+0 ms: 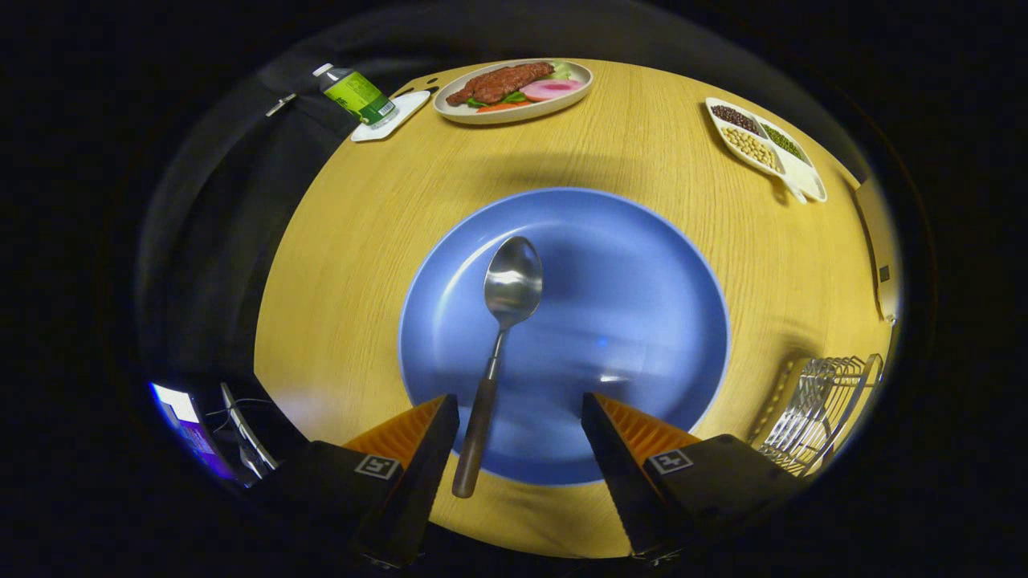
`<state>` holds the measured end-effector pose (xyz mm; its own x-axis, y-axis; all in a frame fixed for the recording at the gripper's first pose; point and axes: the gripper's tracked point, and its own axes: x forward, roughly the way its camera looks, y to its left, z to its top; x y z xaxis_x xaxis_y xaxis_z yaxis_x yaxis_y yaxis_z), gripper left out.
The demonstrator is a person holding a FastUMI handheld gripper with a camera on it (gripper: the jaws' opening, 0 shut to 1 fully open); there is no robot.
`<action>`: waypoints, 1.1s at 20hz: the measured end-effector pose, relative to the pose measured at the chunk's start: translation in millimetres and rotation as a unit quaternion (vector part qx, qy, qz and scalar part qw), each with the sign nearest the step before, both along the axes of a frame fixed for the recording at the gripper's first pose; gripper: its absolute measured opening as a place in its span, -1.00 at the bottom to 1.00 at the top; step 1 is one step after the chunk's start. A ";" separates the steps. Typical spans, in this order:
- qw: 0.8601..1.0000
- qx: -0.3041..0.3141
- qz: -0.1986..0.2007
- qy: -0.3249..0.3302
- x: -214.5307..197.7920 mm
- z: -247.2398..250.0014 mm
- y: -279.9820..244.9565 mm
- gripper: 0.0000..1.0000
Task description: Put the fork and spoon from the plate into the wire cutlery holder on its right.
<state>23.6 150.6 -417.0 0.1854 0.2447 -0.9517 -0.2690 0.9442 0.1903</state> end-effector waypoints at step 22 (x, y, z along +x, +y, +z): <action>0.999 0.037 0.036 -0.002 -17.5 46.4 -17.0 -0.86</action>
